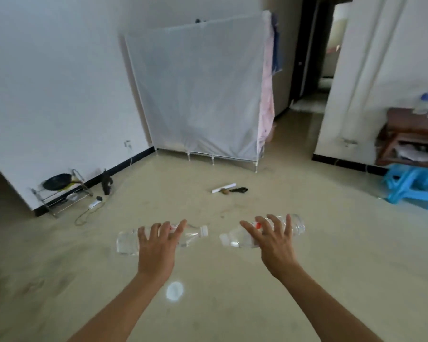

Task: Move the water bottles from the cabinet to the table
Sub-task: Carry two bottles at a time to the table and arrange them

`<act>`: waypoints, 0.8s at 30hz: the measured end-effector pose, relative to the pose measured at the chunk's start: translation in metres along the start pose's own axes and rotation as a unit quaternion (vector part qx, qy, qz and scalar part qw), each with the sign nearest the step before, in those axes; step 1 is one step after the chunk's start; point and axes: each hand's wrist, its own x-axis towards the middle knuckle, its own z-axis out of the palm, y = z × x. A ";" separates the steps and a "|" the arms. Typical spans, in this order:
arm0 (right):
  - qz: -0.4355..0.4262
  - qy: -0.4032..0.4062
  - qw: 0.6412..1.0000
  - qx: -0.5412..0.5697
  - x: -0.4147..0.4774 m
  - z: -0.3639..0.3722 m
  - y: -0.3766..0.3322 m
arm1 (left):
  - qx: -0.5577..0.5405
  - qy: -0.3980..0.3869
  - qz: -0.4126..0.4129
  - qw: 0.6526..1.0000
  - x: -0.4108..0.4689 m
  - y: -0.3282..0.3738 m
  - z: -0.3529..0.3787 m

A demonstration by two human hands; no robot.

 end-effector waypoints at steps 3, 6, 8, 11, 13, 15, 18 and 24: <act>0.077 -0.019 0.997 -0.012 -0.046 0.006 0.107 | -0.022 0.001 0.078 0.997 0.055 0.106 -0.005; 0.151 -0.037 0.988 -0.012 -0.098 0.012 0.191 | -0.042 0.003 0.140 0.989 0.098 0.201 -0.009; 0.208 -0.052 0.977 -0.016 -0.140 0.014 0.251 | -0.056 -0.014 0.200 0.978 0.123 0.275 -0.013; 0.289 -0.072 0.954 -0.008 -0.193 0.021 0.328 | -0.065 0.001 0.281 0.958 0.159 0.380 -0.016; 0.338 -0.076 0.938 -0.005 -0.223 0.031 0.371 | -0.075 0.012 0.326 0.942 0.181 0.447 -0.017; 0.377 -0.084 0.922 -0.007 -0.246 0.037 0.411 | -0.078 0.005 0.366 0.927 0.200 0.511 -0.016; 0.418 -0.097 0.903 -0.013 -0.271 0.052 0.481 | -0.082 0.011 0.414 0.906 0.236 0.607 -0.007; 0.486 -0.100 0.867 -0.052 -0.289 0.054 0.644 | -0.134 0.025 0.477 0.868 0.329 0.796 -0.027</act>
